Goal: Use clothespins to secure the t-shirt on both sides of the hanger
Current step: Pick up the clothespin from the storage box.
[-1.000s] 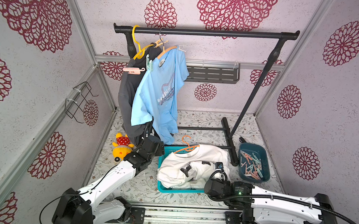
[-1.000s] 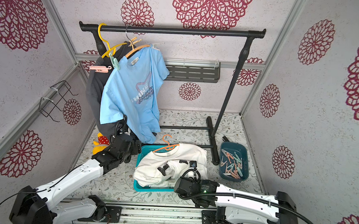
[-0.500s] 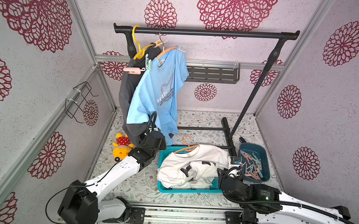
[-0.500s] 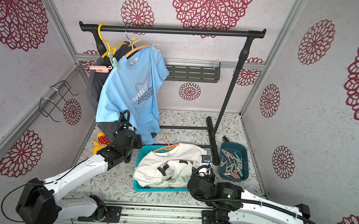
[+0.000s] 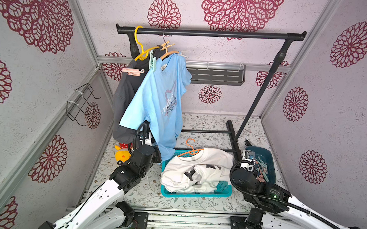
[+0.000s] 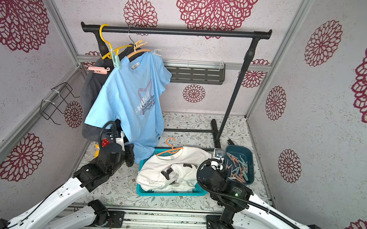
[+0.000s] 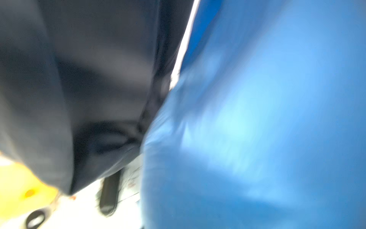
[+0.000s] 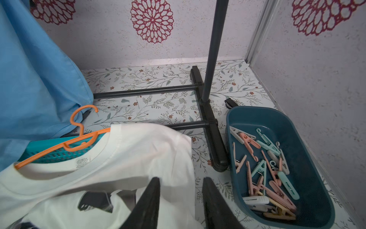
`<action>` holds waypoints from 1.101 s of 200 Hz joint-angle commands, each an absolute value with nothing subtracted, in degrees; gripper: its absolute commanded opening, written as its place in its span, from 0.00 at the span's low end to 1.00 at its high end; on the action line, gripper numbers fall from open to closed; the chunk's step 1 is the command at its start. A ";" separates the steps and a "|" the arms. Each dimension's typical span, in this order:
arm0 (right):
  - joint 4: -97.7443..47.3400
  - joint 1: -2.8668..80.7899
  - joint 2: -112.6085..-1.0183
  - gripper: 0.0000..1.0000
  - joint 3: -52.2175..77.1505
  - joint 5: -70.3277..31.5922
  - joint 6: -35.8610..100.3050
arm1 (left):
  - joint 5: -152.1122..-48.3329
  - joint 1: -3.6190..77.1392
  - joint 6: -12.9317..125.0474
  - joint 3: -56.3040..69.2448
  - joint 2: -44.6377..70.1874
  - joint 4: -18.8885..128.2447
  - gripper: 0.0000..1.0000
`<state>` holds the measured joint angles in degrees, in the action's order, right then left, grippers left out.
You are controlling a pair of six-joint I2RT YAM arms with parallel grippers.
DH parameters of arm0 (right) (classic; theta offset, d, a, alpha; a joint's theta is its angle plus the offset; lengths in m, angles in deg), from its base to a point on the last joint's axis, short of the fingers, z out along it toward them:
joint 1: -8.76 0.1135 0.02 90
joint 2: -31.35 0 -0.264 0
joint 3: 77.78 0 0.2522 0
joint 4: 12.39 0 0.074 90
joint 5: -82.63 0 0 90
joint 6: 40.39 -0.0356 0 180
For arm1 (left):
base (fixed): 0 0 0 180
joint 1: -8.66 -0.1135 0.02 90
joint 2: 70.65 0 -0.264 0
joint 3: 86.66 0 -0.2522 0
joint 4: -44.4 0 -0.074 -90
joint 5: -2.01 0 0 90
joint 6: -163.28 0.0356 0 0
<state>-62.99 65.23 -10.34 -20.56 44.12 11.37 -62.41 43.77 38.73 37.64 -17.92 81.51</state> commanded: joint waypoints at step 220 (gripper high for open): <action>-43.45 -1.85 -24.26 0.41 -25.10 -5.01 13.97 | -74.95 40.73 52.92 29.57 -22.53 89.18 0.81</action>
<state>-46.12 3.85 -23.08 -24.12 3.79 19.24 -66.52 40.76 48.72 32.94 -27.83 86.87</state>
